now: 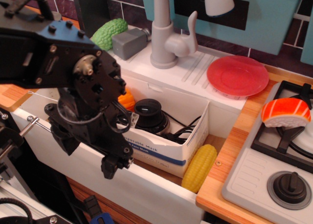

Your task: Close white1fbox flap

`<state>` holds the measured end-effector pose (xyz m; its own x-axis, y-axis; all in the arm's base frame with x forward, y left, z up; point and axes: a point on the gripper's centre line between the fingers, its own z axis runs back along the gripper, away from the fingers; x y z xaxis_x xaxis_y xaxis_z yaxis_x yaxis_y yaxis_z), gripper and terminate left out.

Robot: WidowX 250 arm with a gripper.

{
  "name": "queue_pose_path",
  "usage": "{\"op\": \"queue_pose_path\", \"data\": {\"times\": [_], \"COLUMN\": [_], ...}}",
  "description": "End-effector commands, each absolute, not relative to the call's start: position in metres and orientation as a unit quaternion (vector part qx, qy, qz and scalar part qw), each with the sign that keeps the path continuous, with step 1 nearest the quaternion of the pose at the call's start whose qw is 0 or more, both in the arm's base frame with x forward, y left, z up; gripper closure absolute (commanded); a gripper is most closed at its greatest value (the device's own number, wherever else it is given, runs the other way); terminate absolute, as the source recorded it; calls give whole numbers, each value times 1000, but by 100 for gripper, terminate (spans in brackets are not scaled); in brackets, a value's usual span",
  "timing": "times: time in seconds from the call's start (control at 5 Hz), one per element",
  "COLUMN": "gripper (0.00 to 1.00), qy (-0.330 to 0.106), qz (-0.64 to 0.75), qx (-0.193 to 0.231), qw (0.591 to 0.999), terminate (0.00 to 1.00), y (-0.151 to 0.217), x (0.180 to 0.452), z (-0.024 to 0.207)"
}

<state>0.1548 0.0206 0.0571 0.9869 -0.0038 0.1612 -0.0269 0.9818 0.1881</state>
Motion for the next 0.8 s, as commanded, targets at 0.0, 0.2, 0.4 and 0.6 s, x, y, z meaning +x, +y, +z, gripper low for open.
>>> {"op": "queue_pose_path", "data": {"times": [0.0,0.2,0.4,0.6], "gripper": [0,0,0,0], "qy": [-81,-90,-108,-121], "qz": [6,-10,-29,-53], "qx": [95,96,99,94], "qw": [992,991,989,987], "terminate": [0,0,0,0], "y": [21,26,29,29], "x": [155,171,196,222], "z": [57,60,57,55]}}
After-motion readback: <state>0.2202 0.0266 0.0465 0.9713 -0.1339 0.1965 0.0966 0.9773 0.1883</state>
